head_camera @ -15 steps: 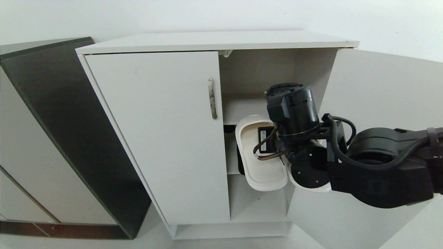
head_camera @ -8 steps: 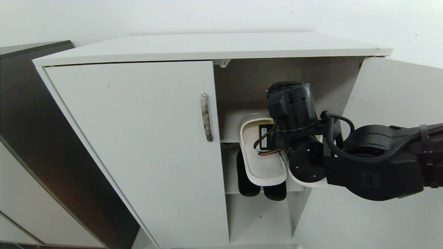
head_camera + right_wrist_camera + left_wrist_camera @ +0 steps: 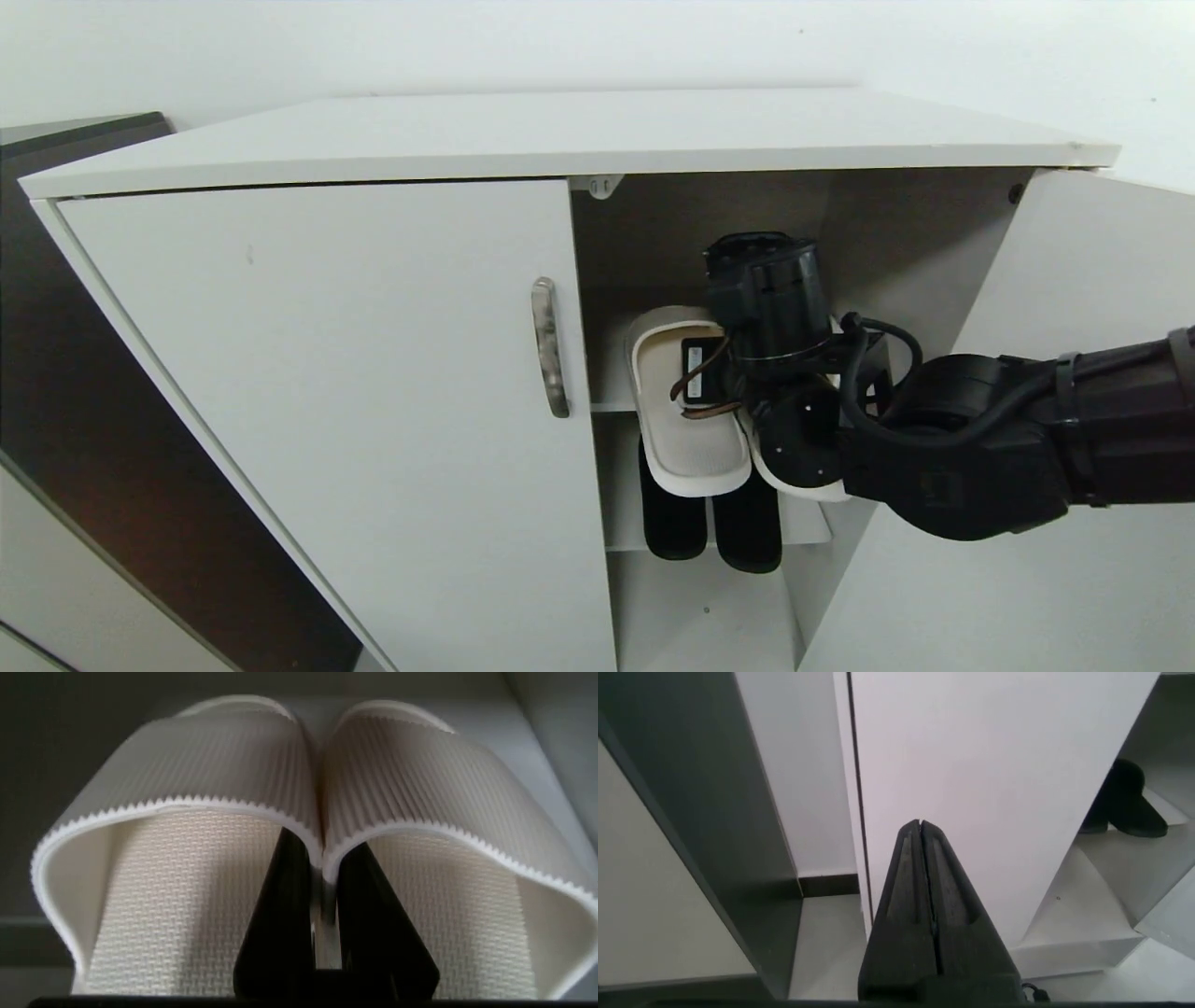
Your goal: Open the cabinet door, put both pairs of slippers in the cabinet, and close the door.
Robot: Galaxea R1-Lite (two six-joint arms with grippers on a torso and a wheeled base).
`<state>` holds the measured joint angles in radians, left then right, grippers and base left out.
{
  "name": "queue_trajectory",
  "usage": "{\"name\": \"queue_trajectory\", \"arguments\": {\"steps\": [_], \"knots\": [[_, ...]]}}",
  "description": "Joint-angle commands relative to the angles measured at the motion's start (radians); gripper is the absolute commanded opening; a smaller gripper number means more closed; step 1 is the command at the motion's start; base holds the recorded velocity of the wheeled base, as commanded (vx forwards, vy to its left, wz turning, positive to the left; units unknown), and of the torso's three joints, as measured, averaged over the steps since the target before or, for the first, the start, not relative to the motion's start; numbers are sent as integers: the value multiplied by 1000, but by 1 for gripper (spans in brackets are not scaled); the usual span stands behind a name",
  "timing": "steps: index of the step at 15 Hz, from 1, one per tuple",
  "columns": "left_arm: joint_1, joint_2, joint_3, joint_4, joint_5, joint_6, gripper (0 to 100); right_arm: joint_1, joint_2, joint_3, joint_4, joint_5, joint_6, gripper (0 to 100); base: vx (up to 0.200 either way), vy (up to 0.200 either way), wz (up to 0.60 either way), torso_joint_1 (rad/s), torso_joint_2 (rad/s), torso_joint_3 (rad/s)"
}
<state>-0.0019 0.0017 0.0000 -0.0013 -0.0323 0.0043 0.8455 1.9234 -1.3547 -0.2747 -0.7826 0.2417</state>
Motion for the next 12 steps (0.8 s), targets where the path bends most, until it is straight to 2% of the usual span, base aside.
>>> {"name": "queue_trajectory", "arguments": {"steps": [1,7,12], "knots": [[0,0,0,0,0,0,0,-20,9,-17,-1,6,-13,0,0,0,0,0,0,0],[0,0,0,0,0,-1,0,-94,88,-161,8,25,-67,0,0,0,0,0,0,0],[0,0,0,0,0,0,0,-114,114,-228,65,66,-73,0,0,0,0,0,0,0]]}}
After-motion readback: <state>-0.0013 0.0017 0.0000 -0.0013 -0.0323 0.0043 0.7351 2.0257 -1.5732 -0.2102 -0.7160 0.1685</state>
